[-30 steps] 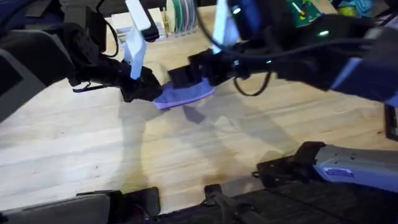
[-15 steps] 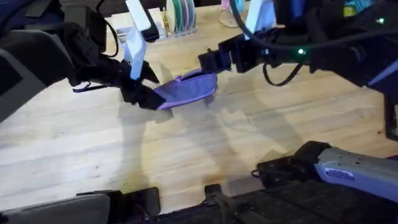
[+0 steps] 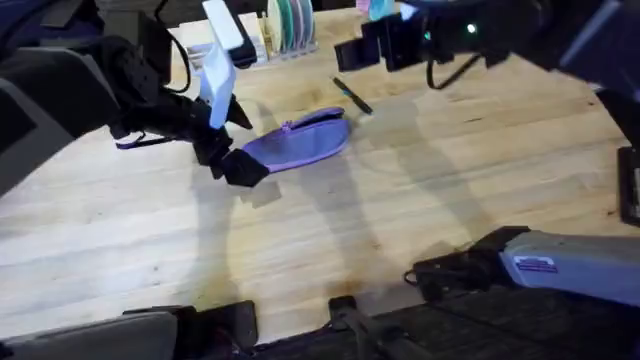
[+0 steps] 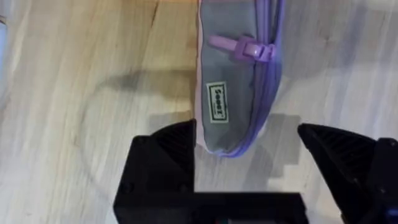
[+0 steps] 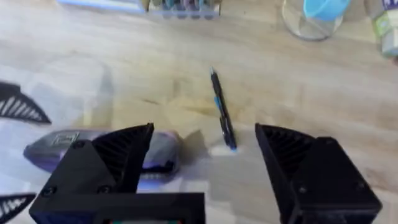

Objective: Unzip the bag, pick up the pens from the table one at a time and place them inside, then zip the bag closed.

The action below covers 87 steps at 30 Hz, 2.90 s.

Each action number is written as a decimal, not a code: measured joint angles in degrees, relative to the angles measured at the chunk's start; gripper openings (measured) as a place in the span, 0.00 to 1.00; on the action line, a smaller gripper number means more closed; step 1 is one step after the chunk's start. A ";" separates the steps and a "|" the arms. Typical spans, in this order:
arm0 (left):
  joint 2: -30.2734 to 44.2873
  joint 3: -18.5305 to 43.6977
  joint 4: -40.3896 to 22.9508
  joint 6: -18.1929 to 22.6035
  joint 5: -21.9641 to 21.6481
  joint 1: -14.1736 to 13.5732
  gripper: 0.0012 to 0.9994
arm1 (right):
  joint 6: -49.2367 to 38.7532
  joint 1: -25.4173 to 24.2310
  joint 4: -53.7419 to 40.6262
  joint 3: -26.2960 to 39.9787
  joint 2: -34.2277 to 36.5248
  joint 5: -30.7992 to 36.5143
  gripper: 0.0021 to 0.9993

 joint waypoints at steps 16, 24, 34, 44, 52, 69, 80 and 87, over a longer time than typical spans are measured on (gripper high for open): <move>-10.44 7.21 -7.91 0.00 -3.95 2.49 0.99 | -4.58 0.00 0.82 4.21 19.28 0.17 1.00; -14.73 7.21 -8.12 0.00 -4.32 2.48 0.99 | -5.02 -1.25 3.46 4.21 25.18 0.22 1.00; -16.66 7.22 -8.14 0.00 -4.32 2.49 0.99 | -5.28 -4.26 2.82 4.21 29.33 0.82 0.89; -16.66 7.21 -8.14 0.00 -4.32 2.47 0.99 | -5.66 -4.26 0.43 5.70 29.85 1.77 0.04; -16.66 7.21 -8.14 0.00 -4.32 2.47 0.99 | -5.65 -4.26 0.11 5.90 29.83 1.62 0.04; -16.66 7.23 -8.14 0.00 -4.34 2.49 0.99 | -16.03 -3.29 -9.73 6.97 9.76 1.33 0.03; -16.66 7.21 -8.14 0.00 -4.32 2.49 0.99 | -24.41 -2.56 -15.60 6.97 -4.30 0.99 0.03; -16.66 7.21 -8.14 0.00 -4.34 2.49 0.99 | -40.04 -2.56 -22.25 7.01 -6.76 -7.72 0.03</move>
